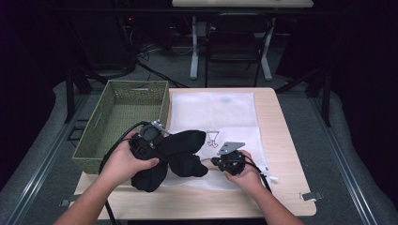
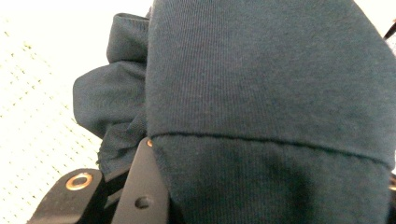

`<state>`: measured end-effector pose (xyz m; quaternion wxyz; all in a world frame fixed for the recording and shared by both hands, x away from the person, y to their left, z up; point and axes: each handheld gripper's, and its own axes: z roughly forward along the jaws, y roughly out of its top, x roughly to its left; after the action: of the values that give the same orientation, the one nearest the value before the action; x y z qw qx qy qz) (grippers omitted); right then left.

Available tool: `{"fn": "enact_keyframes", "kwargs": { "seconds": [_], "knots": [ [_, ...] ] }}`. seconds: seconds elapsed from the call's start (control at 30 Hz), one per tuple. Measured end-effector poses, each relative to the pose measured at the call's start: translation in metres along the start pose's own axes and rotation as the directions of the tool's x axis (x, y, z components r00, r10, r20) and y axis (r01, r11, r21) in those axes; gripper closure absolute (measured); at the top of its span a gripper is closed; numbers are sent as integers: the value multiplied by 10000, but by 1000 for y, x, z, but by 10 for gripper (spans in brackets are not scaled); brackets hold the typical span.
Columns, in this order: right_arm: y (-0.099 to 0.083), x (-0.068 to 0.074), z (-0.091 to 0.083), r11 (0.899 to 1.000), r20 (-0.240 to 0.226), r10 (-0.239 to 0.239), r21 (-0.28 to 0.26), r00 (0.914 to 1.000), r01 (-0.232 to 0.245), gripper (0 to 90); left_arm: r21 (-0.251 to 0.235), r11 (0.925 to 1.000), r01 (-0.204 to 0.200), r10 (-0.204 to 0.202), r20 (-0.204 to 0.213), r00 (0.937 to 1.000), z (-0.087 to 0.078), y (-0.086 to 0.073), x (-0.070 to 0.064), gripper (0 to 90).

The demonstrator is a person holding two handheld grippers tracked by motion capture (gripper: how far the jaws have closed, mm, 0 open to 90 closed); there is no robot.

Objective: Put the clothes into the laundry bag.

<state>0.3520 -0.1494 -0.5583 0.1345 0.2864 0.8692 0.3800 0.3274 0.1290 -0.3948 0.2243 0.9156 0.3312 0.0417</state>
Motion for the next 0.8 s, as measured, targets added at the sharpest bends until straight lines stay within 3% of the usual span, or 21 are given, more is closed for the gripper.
{"fn": "enact_keyframes", "kwargs": {
  "seconds": [0.23,0.6,0.8],
  "knots": [
    [6,-3,-4,9999,-161,-157,67,9997,158,874,-51,10000,34,-35,-38,10000,0,-4,0,706],
    [27,-15,-19,9991,-262,399,116,9989,-396,879,-179,9998,78,-79,-96,9999,-3,-10,0,707],
    [42,-20,-27,9996,-239,259,127,9994,-256,880,-181,9998,91,-94,-128,9999,-5,-12,1,706]
  ]
}}
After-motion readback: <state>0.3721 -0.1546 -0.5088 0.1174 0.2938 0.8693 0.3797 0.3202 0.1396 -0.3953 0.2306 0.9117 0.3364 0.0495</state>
